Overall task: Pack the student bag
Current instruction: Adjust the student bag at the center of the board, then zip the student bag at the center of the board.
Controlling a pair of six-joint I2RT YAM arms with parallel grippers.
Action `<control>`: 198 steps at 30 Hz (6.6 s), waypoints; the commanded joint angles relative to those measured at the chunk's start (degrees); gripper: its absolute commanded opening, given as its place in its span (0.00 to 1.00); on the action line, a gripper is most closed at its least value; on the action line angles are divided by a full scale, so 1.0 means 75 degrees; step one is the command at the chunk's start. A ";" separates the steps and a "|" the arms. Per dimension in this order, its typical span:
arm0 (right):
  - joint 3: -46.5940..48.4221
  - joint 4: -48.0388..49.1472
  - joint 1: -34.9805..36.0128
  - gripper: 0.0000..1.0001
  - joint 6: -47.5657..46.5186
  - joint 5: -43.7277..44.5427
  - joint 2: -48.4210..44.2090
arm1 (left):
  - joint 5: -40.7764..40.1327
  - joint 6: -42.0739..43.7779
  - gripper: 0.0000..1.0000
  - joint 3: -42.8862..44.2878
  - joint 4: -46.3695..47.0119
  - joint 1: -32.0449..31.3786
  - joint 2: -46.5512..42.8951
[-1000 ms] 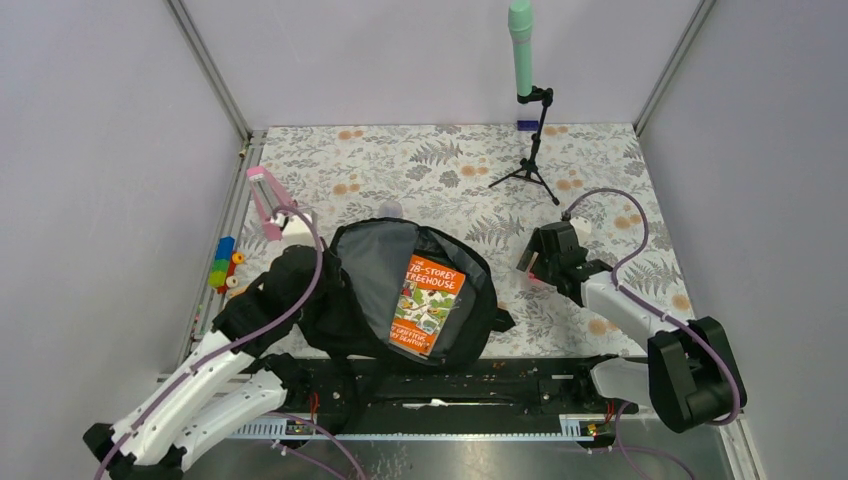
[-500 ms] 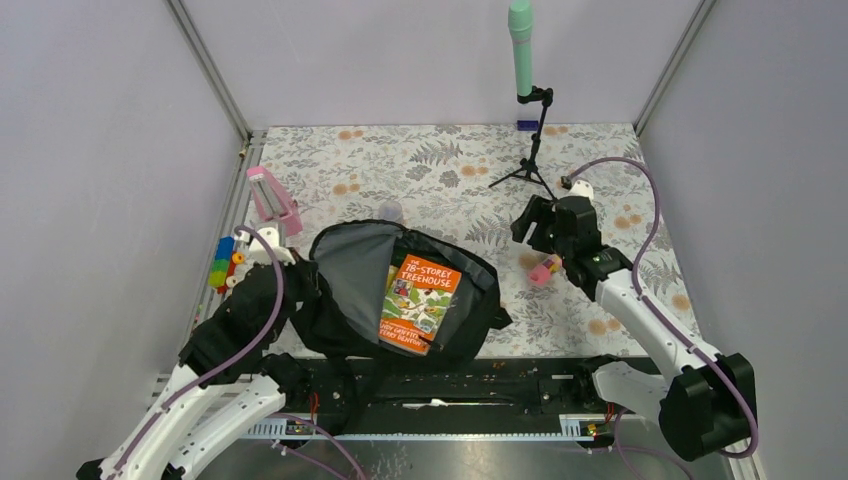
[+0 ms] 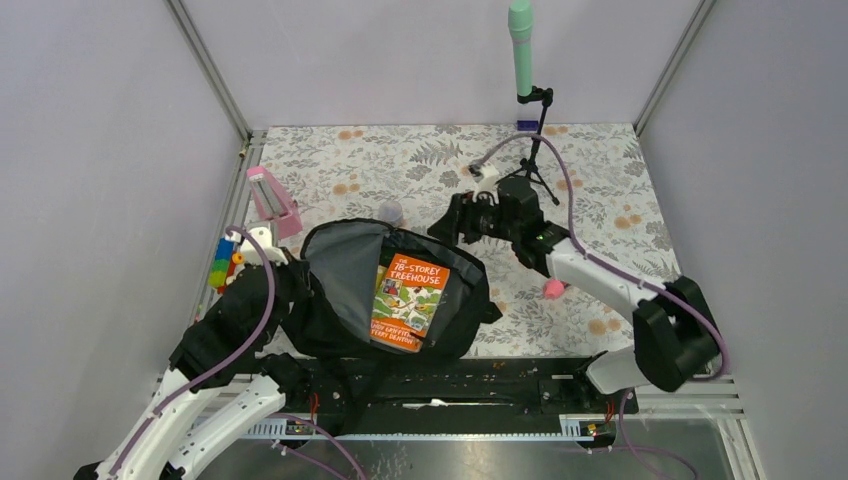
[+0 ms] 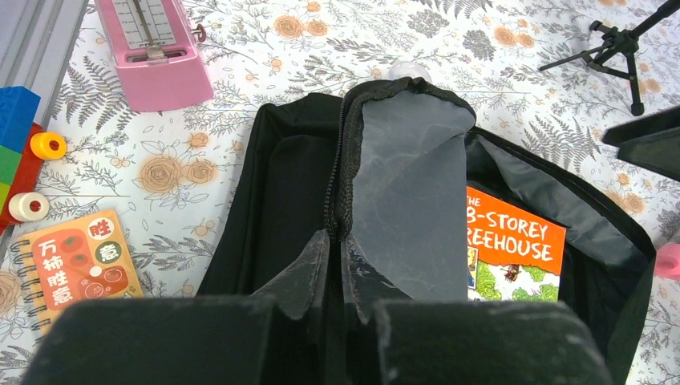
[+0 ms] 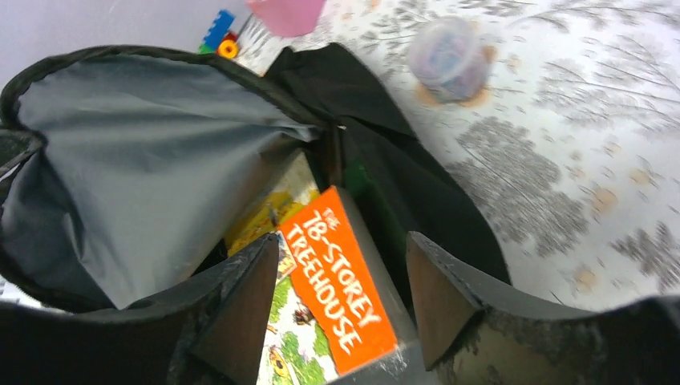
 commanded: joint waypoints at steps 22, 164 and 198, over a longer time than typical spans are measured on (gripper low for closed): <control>0.2371 -0.1073 0.0815 0.42 -0.2481 -0.0152 0.2501 | 0.0272 0.0269 0.00 0.0357 0.0362 0.0083 -0.0046; 0.1788 0.1467 0.2091 0.06 -0.6998 0.3696 0.3468 | 0.2876 0.0631 0.00 -0.0184 0.2053 0.0083 0.0733; 0.0178 0.2025 0.2069 0.00 -0.5304 0.4980 0.1602 | 0.5005 0.1816 0.99 0.0798 0.3435 0.1194 0.3363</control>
